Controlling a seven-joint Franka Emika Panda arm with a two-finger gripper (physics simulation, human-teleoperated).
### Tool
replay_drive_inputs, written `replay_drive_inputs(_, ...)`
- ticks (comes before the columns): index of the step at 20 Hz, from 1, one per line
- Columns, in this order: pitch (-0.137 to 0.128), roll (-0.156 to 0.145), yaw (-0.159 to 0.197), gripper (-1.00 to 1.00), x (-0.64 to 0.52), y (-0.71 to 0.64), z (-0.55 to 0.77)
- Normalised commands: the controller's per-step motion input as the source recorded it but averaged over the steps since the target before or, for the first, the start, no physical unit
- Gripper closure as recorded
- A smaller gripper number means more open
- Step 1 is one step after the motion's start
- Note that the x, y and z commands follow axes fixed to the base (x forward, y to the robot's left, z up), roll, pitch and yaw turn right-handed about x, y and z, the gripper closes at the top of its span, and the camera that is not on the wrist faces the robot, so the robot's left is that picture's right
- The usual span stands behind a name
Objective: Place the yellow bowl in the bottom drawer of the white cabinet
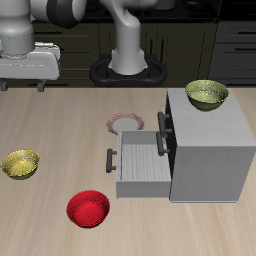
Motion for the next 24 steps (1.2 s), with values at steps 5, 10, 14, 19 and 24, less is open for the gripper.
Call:
replay_drive_inputs(5,0.012,0.012,0.011,-1.00,-0.03,-0.07,-0.30)
replay_drive_inputs(10,0.019,0.005,0.016,-1.00,0.01,-0.01,-0.28)
replay_drive_inputs(14,0.017,0.008,0.025,-1.00,0.04,0.03,-0.27)
replay_drive_inputs(19,0.015,0.012,0.035,-1.00,0.06,0.04,-0.33)
replay_drive_inputs(24,0.009,-0.002,0.002,-1.00,0.05,-0.04,-0.28)
